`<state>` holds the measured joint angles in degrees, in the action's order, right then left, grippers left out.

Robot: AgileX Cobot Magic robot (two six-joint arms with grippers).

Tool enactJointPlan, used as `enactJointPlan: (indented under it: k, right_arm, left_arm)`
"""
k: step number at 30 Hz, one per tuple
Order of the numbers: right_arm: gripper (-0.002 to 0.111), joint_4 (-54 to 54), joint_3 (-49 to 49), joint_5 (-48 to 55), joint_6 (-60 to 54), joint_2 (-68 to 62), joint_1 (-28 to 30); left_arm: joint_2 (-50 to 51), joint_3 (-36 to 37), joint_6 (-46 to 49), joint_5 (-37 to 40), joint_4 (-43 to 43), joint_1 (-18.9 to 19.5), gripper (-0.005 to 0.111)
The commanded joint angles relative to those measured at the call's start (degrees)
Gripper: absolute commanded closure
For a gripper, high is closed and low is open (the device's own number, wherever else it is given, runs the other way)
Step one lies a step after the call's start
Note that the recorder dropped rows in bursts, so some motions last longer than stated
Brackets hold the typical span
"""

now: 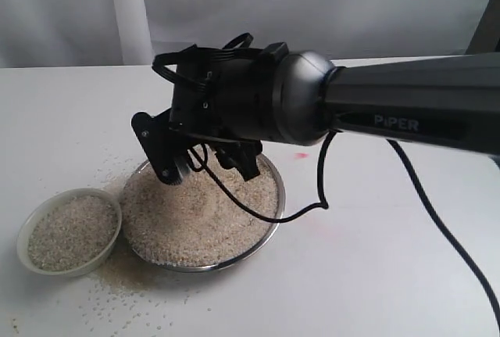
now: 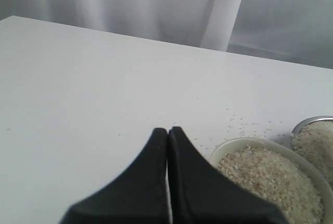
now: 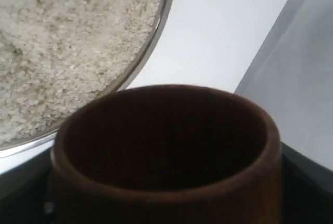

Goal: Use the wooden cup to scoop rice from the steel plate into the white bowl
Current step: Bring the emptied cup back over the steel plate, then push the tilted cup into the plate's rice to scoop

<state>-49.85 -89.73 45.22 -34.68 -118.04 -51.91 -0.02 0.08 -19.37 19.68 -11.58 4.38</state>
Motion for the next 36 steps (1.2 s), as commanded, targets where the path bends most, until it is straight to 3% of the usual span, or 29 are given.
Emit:
enactJointPlan:
  k: [1,17,36]
  right_arm:
    - [0.108,-2.74,2.07,-2.44,-1.36,-0.22,1.1]
    - [0.108,-9.05,2.29,-9.35,-1.36,-9.54,2.07]
    - [0.108,-4.39,2.29,-19.08,-1.36,-10.31,1.99]
  left_arm:
    - [0.02,-0.08,-0.09,-0.35,0.33,-0.37,0.107]
    - [0.02,-0.08,-0.09,-0.35,0.33,-0.37,0.107]
    - [0.02,-0.08,-0.09,-0.35,0.33,-0.37,0.107]
